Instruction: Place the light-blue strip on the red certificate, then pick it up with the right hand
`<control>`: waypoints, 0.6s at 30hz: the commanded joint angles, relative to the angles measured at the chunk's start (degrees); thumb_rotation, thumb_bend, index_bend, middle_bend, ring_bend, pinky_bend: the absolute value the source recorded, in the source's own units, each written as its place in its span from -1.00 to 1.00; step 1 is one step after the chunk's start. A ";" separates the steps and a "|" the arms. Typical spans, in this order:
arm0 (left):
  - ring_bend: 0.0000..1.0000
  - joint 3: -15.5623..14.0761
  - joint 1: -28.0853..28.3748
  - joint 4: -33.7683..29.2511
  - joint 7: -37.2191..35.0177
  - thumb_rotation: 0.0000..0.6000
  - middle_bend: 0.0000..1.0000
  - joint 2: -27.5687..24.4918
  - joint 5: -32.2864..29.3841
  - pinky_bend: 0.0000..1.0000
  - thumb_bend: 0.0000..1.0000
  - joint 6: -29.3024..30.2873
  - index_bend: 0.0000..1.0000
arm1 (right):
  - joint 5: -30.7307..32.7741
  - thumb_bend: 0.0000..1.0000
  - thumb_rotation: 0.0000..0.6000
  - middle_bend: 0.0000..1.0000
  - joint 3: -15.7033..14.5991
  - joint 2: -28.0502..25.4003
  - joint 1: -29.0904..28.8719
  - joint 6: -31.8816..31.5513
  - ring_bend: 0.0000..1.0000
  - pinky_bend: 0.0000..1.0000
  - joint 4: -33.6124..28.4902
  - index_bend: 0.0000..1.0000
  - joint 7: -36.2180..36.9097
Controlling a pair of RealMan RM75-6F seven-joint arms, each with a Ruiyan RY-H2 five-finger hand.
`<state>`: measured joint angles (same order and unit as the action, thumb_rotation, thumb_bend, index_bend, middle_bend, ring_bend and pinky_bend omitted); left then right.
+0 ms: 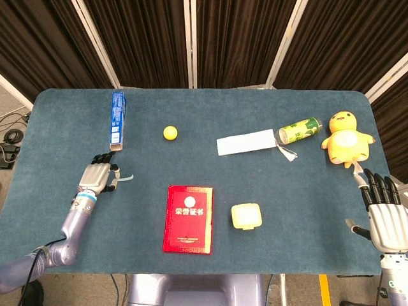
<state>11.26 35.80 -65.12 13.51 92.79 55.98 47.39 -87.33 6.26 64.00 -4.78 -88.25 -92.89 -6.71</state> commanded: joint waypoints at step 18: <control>-1.00 -0.26 0.12 -2.40 1.39 1.00 -1.00 -0.67 -1.23 -1.00 0.04 1.28 0.22 | -0.32 -1.00 1.00 -1.00 -0.06 -0.42 0.19 -0.74 -1.00 -1.00 -0.32 -0.80 0.60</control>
<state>10.95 36.00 -67.24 15.11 92.22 54.56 48.41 -87.64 6.20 63.59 -4.60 -88.98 -93.19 -6.13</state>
